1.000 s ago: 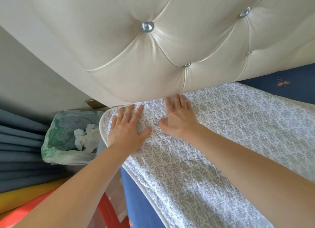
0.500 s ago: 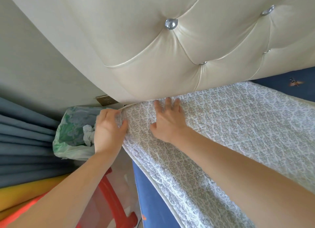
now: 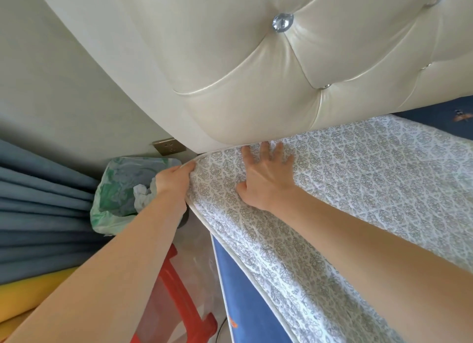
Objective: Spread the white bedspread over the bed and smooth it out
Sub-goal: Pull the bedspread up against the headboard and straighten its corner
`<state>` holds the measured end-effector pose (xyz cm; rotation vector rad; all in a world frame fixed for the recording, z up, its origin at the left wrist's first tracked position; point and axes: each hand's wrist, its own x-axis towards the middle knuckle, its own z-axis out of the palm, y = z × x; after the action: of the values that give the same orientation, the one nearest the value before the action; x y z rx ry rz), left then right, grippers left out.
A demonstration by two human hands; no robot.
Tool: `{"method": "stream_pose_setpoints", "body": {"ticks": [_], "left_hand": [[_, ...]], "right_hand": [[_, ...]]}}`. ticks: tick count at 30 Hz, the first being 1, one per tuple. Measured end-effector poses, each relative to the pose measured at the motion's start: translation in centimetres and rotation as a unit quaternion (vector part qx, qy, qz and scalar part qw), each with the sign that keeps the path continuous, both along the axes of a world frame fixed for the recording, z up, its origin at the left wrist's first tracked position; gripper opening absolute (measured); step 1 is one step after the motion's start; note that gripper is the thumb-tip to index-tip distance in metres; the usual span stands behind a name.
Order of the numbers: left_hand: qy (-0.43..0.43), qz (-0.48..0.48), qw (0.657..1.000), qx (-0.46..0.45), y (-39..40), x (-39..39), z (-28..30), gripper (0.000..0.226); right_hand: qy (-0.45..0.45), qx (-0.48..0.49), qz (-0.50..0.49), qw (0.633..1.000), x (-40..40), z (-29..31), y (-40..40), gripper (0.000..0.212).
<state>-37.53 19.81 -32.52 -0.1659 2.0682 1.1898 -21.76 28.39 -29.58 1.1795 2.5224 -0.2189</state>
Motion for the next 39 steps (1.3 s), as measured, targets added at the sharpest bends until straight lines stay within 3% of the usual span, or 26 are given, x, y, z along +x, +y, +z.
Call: {"method": "stream_pose_setpoints", "body": {"ticks": [13,17,20,23,24,26,31,33,36,38,39], "left_hand": [[0.104,-0.070,0.992,-0.011,2.2,-2.8,-0.4,0.025],[0.058,-0.032,0.998,0.017,0.9,-2.1,-0.3,0.024],[-0.050,0.003,0.998,0.039,-1.1,-0.7,0.4,0.028],[-0.159,0.021,0.982,0.100,-3.6,1.9,1.4,0.035],[-0.167,0.028,0.979,0.117,-4.6,3.2,2.0,0.029],[-0.170,0.017,0.977,0.125,-6.3,5.9,2.9,0.020],[-0.215,-0.131,0.962,0.106,-11.9,12.7,3.8,0.037],[-0.207,-0.167,0.959,0.095,-13.8,14.7,3.8,0.029],[-0.163,-0.133,0.973,0.094,-16.3,16.6,4.4,0.016],[-0.119,-0.123,0.983,0.065,-17.2,16.3,4.8,0.016],[-0.104,-0.124,0.985,0.058,-17.9,16.2,5.2,0.020]], "right_hand": [[-0.038,-0.011,-0.040,0.998,-1.7,0.0,0.0,0.092],[0.012,-0.021,-0.035,0.999,-0.6,-0.4,-0.4,0.084],[0.043,-0.054,0.009,0.998,1.4,0.8,-1.8,0.072],[0.087,-0.110,0.031,0.990,4.4,3.1,-4.2,0.039],[0.119,-0.133,0.022,0.984,5.6,3.9,-5.2,0.027],[0.161,-0.142,-0.005,0.977,8.1,4.8,-7.1,0.023],[0.227,-0.008,0.004,0.974,14.8,4.3,-13.4,0.033],[0.245,0.050,0.010,0.968,17.1,4.5,-16.2,0.043],[0.227,0.093,0.040,0.969,20.3,5.0,-20.7,0.033],[0.188,0.044,0.028,0.981,21.7,4.9,-22.9,0.018],[0.157,0.010,0.021,0.987,22.4,5.0,-24.4,0.023]]}}
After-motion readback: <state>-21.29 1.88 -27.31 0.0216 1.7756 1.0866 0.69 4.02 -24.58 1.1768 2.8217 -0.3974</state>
